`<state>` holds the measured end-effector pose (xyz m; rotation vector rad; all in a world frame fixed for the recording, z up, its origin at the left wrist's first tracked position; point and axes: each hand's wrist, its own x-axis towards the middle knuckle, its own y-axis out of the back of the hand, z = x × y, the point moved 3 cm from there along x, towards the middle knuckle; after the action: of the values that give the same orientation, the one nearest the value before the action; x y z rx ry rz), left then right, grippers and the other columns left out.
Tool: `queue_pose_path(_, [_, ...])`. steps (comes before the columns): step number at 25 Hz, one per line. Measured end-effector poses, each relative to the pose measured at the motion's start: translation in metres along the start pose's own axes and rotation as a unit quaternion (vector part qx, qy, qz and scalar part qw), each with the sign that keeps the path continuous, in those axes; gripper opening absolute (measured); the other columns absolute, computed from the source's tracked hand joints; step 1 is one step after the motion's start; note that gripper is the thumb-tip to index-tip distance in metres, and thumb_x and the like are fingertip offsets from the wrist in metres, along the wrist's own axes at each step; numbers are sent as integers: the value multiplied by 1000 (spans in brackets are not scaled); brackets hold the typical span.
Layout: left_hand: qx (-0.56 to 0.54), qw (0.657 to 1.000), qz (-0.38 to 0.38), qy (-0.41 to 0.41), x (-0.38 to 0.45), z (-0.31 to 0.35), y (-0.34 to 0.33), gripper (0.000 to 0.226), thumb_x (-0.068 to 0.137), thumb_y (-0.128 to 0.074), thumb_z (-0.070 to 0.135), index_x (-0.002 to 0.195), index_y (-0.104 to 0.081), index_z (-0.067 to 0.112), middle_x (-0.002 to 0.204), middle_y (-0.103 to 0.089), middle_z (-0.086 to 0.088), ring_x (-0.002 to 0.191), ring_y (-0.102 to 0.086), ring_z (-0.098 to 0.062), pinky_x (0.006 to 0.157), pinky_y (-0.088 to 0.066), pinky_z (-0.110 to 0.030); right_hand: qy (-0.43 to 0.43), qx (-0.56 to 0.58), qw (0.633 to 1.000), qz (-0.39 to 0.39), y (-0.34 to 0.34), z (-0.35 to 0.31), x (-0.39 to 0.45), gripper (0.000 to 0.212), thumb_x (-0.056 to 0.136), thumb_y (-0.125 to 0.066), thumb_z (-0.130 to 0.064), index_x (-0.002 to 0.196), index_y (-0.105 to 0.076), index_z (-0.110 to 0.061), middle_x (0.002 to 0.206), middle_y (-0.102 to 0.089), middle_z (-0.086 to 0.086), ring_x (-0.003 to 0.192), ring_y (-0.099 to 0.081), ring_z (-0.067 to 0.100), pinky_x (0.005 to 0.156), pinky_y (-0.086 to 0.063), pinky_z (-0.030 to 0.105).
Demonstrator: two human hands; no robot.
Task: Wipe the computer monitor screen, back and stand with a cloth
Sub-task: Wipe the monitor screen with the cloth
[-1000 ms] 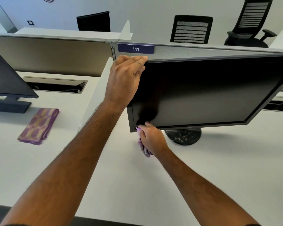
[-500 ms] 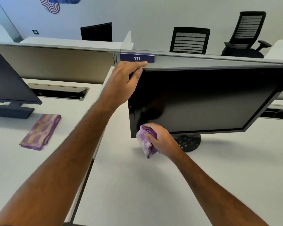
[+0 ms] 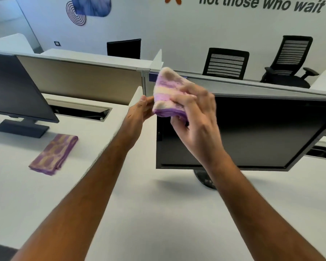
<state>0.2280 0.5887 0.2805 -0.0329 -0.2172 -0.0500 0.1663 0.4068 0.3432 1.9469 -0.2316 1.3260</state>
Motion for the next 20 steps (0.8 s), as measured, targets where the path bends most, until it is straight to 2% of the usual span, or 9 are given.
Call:
queue_pose_path(2, [-58, 998, 6, 27, -2, 1, -2, 58, 115, -18, 41, 141, -60, 9, 136, -69, -12, 131, -63, -25, 116, -46, -42, 32, -70, 995, -68, -34, 4, -3, 29, 96, -63, -12, 125, -66, -6, 154, -48, 16, 147, -38, 31, 119, -31, 41])
queue_pose_path(3, [-78, 996, 6, 43, -3, 0, -2, 63, 114, -17, 45, 144, -57, 8, 138, -68, -12, 131, -63, -25, 114, -47, -40, 42, -104, 989, -101, -50, 9, -10, 36, 99, -60, -13, 135, -61, -7, 161, -40, 13, 153, -31, 28, 122, -28, 43])
queue_pose_path(5, [-89, 994, 1, 61, -4, 0, -2, 70, 112, -13, 52, 147, -55, 8, 139, -68, -11, 131, -64, -23, 114, -49, -40, 75, -158, 975, -138, -72, 20, -26, 50, 105, -50, -9, 155, -42, -7, 167, -29, 12, 156, -22, 27, 126, -22, 48])
queue_pose_path(6, [-89, 994, 0, 64, -3, -1, -2, 72, 111, -12, 54, 145, -57, 9, 137, -69, -11, 131, -64, -22, 114, -48, -41, 91, -171, 970, -144, -79, 24, -33, 54, 106, -46, -6, 158, -35, -7, 167, -26, 12, 157, -20, 29, 127, -19, 50])
queue_pose_path(9, [-89, 994, 11, 69, 1, -3, 4, 76, 110, -13, 58, 141, -61, 8, 136, -69, -12, 132, -63, -21, 120, -42, -44, 116, -164, 965, -167, -88, 32, -53, 59, 105, -45, -3, 161, -26, -6, 168, -21, 15, 157, -17, 32, 127, -18, 53])
queue_pose_path(12, [-90, 994, -8, 64, 5, -7, 6, 74, 110, -13, 58, 146, -57, 9, 141, -66, -11, 136, -60, -22, 123, -38, -44, 116, -153, 960, -202, -95, 36, -75, 67, 102, -50, -3, 162, -20, -7, 169, -15, 14, 158, -12, 31, 128, -16, 51])
queue_pose_path(15, [-71, 996, -5, 61, 7, -7, 4, 70, 112, -14, 53, 148, -55, 9, 142, -66, -8, 131, -64, -22, 120, -42, -44, 110, -147, 955, -234, -99, 36, -93, 67, 101, -50, -4, 162, -22, -6, 170, -16, 14, 158, -10, 29, 128, -14, 50])
queue_pose_path(20, [-19, 999, 21, 28, 7, -9, 6, 60, 109, -31, 49, 145, -58, 9, 137, -70, -7, 125, -68, -23, 114, -50, -47, 98, -145, 940, -292, -107, 36, -125, 67, 101, -45, -8, 163, -18, -7, 171, -10, 12, 159, -3, 28, 129, -7, 48])
